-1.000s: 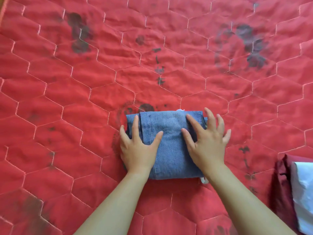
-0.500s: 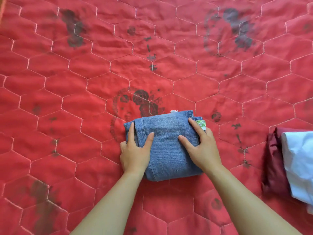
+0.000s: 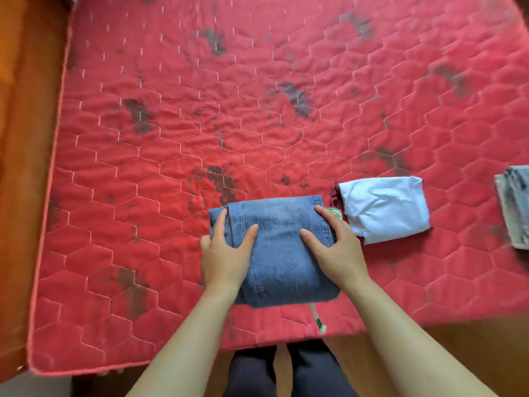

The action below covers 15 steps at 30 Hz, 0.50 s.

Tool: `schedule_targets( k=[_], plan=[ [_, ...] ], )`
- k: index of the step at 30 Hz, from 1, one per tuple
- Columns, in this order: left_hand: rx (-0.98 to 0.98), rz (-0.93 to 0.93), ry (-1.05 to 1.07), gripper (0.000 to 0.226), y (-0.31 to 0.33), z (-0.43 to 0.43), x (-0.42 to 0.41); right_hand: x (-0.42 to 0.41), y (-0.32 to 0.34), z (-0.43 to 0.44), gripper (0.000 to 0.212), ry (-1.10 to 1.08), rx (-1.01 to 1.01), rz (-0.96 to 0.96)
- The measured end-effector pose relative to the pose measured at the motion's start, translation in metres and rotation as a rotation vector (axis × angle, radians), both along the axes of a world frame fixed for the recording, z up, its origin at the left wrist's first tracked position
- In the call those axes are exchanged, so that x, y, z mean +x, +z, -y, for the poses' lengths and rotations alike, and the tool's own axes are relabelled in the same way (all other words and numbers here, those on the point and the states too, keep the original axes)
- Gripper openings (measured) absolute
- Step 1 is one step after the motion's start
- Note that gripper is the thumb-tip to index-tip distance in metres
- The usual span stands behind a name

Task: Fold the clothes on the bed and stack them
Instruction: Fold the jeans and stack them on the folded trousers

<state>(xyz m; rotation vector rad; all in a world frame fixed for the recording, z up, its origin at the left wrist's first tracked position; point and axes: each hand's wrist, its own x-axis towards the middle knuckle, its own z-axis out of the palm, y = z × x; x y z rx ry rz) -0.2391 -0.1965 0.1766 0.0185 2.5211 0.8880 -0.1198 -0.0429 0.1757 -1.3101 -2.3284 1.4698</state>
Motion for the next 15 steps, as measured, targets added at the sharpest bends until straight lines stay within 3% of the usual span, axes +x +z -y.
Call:
schedule_targets(
  k=[6,15],
  plan=[
    [0.114,-0.099,-0.306,0.071,0.109,-0.031,0.035,0.076,0.114,0.007,0.055,-0.288,0.117,-0.063],
    [0.289,-0.082,-0.814,0.074,0.17,-0.158,0.163,0.242,0.172,-0.03,0.054,-0.775,0.245,-0.1]
  ],
)
